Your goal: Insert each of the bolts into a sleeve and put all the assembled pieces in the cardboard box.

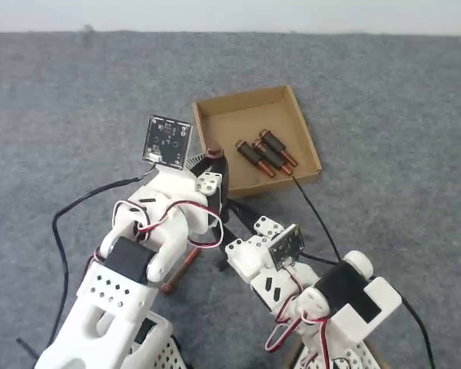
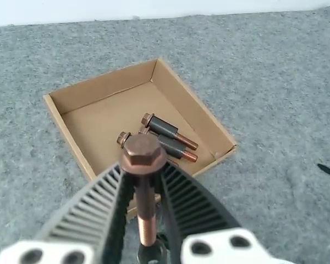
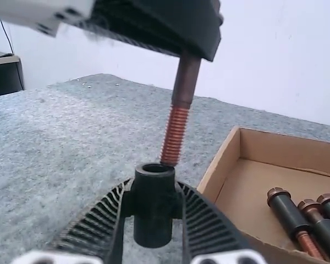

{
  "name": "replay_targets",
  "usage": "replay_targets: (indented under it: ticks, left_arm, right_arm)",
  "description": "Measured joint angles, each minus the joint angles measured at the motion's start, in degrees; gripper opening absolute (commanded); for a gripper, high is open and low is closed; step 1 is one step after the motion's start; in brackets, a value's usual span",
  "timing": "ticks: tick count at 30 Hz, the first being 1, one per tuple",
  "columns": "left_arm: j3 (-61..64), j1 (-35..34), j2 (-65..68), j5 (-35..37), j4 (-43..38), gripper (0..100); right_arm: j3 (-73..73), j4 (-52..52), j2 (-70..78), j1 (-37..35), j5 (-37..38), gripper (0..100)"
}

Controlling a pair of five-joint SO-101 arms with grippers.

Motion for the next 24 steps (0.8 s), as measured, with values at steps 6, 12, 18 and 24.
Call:
replay_targets:
  ticks: [6,12,18,24]
  left_arm:
    - [0.0,0.0,0.0,0.0,0.09,1]
    - [-1.49,-0.09,0.0,0.0,2.29,1]
    - [-1.93,-0.09,0.0,0.0,3.34,1]
    - [-1.32,2.29,-3.6,-0.35,5.54,1]
  right_arm:
    - [0.0,0.0,0.0,0.0,0.0,0.9]
    - [0.0,0.0,0.0,0.0,0.0,0.9]
    - [0.0,0.0,0.0,0.0,0.0,0.9]
    - [0.0,-0.7,-0.09,0.62,-0.09,0.9]
